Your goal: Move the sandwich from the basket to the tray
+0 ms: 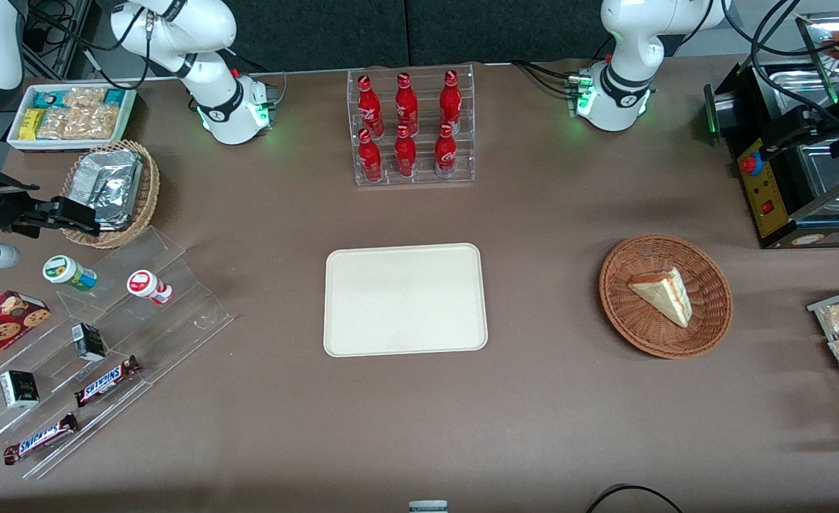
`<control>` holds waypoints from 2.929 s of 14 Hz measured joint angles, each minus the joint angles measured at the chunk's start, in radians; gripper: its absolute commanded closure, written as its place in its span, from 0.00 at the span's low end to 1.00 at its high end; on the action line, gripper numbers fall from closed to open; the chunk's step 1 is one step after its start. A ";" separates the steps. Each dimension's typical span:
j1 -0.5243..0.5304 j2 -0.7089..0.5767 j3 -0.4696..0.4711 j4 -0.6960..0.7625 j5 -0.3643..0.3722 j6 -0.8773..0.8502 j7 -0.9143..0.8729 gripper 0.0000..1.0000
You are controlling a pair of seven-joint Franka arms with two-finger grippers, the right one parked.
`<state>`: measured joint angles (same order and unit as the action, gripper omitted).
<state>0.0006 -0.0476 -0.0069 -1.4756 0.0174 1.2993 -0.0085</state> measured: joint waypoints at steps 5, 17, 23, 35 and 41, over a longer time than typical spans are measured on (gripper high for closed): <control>0.000 0.004 0.003 -0.002 -0.003 0.010 0.000 0.00; 0.001 0.205 0.013 -0.186 0.029 0.376 -0.556 0.00; -0.003 0.227 0.008 -0.413 0.020 0.692 -0.824 0.00; -0.003 0.213 0.008 -0.743 0.018 1.094 -0.916 0.00; -0.003 0.218 0.009 -0.846 0.018 1.242 -0.918 0.00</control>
<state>-0.0023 0.1699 0.0016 -2.3214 0.0353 2.5412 -0.9269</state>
